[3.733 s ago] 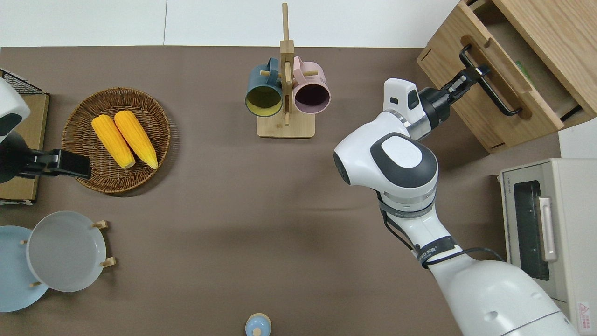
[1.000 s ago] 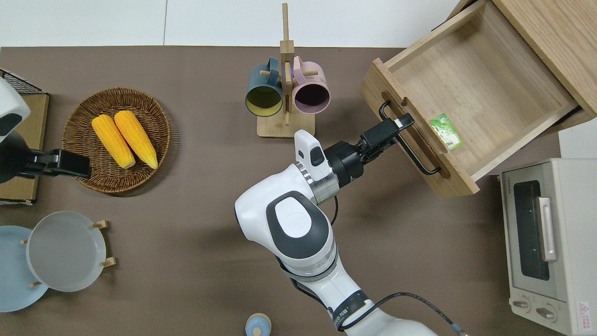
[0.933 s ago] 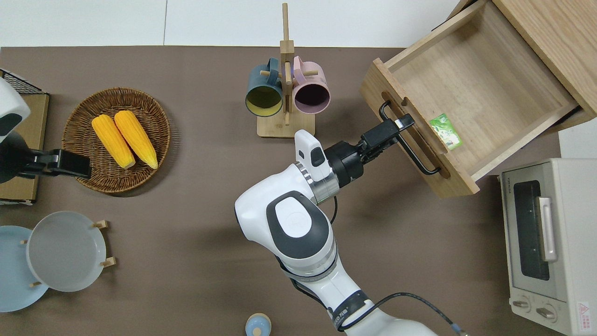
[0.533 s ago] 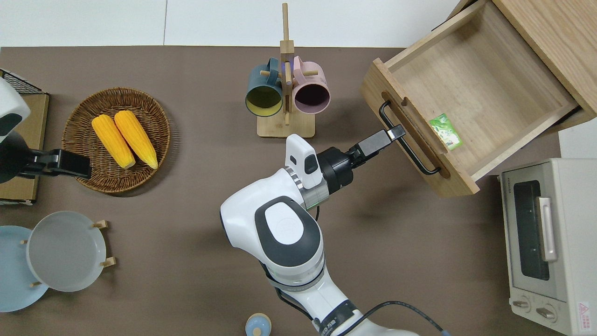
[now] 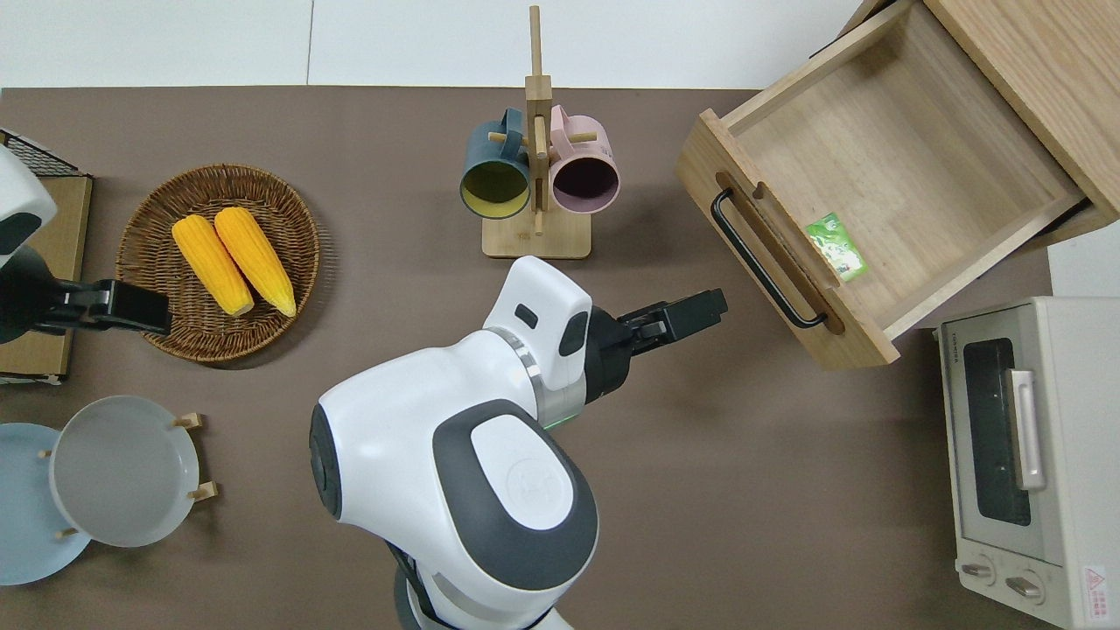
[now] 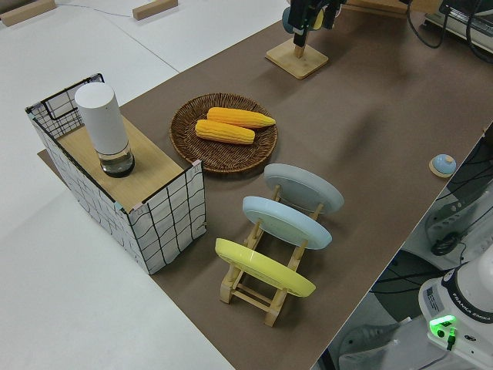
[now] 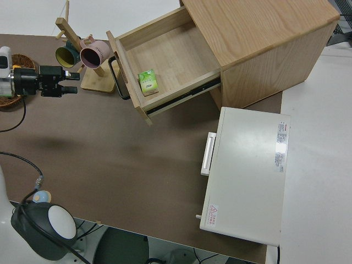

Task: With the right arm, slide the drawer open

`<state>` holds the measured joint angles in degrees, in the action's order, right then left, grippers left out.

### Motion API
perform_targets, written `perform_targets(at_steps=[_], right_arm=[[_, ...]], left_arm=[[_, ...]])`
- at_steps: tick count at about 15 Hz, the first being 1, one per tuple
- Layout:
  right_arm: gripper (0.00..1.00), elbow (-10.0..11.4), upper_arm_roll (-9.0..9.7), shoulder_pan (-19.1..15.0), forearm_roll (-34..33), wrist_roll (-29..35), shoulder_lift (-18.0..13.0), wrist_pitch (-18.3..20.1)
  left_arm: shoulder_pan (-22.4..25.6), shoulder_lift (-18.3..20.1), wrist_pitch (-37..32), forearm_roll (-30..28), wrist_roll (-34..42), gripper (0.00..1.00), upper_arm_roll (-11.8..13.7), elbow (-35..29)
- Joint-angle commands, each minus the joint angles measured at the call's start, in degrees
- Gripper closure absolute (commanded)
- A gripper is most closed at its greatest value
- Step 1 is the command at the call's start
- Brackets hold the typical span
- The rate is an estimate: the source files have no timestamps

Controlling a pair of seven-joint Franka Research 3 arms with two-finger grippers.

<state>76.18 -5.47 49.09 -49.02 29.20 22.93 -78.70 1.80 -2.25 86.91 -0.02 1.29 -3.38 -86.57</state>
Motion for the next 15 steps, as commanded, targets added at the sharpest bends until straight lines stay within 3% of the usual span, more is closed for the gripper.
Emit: perform_targets(at_steps=[1,4,7,12,15], right_arm=[[0.019,-1.6,-0.08,-4.3,10.7,-0.1,-5.2,-1.0],[0.019,-1.5,-0.25,-12.4,23.4,-2.9,-11.0,-3.5],[0.019,-1.4,-0.60,-24.0,38.0,-10.3,-16.2,-3.5],[0.019,-0.9,-0.69,-37.9,49.0,-29.0,-17.6,-3.9],[0.019,0.0,-0.69,-39.8,49.9,-33.9,-17.1,-6.2]], left_arm=[[0.3,-0.7,-1.1,1.0,0.6,0.01,-0.4,1.4],[0.3,-0.7,-1.1,1.0,0.6,0.01,-0.4,1.5],[0.3,-0.7,-1.1,1.0,0.6,0.01,-0.4,1.5],[0.3,-0.7,-1.1,1.0,0.6,0.01,-0.4,1.4],[0.3,-0.7,-1.1,1.0,0.6,0.01,-0.4,1.4]])
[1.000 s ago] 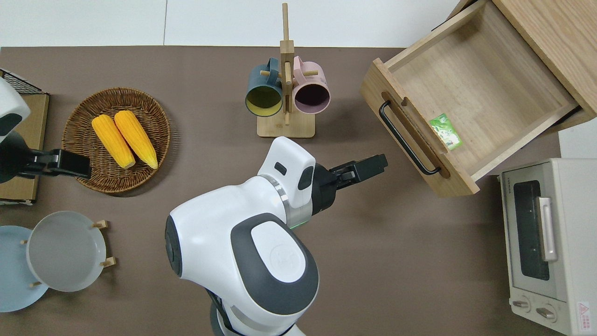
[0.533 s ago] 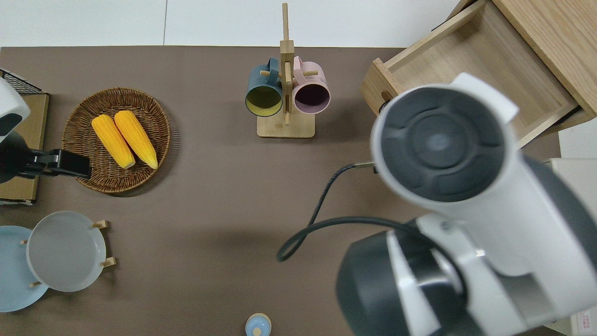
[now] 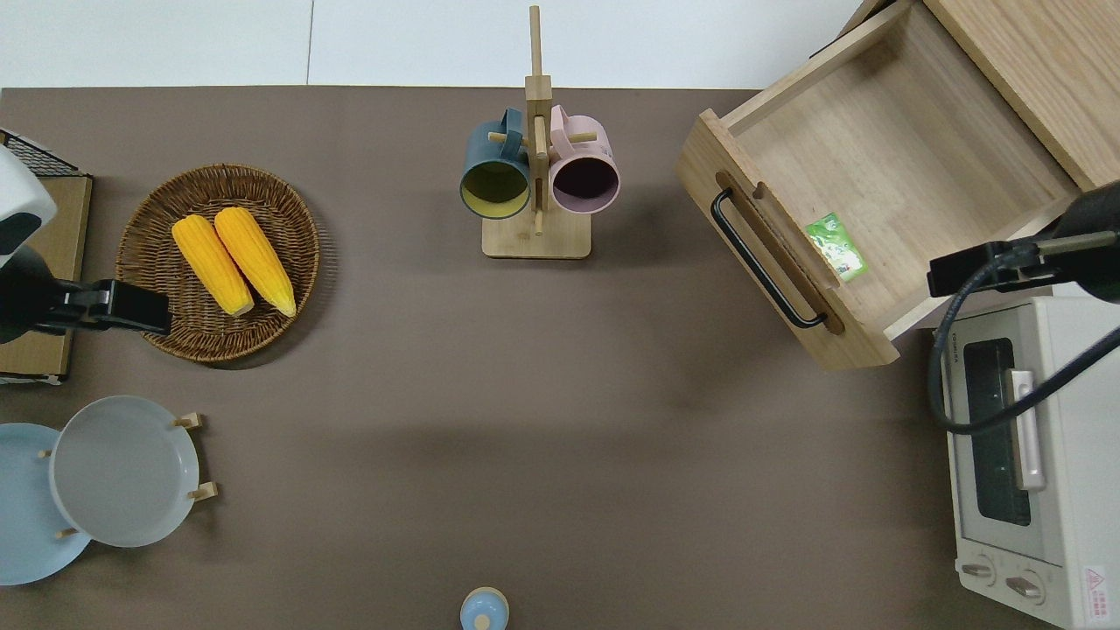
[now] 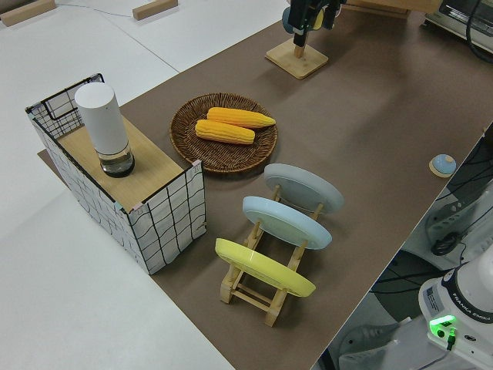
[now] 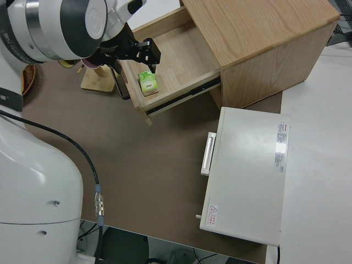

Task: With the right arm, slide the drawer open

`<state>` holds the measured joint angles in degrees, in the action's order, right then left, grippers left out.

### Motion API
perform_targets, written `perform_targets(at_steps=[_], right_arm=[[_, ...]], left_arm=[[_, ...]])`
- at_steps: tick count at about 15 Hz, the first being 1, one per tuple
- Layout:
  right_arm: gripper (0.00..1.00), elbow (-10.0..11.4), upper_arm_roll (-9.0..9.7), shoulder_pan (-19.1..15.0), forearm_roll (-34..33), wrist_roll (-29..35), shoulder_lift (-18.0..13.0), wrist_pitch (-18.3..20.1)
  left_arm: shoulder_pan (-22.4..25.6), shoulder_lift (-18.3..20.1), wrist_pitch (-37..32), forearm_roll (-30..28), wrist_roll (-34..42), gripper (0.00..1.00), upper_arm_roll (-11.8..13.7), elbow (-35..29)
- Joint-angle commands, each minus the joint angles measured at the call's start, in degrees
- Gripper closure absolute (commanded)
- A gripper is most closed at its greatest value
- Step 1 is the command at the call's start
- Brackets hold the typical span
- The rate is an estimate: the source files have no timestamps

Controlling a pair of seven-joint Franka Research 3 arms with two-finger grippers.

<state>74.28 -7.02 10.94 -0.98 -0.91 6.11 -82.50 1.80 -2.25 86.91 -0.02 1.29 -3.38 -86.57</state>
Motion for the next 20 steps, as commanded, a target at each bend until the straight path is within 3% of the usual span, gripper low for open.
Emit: perform_targets(at_steps=[1,4,20], right_arm=[[0.017,2.0,0.95,-1.9,1.9,-4.2,-0.1,-2.3],[0.017,1.9,0.87,-2.2,4.8,-3.5,0.3,-2.2],[0.017,1.9,0.86,-4.4,2.8,-3.4,2.9,-2.3]], left_arm=[[0.3,-0.7,-1.1,1.0,0.6,0.01,-0.4,1.5],[0.3,-0.7,-1.1,1.0,0.6,0.00,-0.4,1.4],[0.3,-0.7,-1.1,1.0,0.6,0.01,-0.4,1.4]])
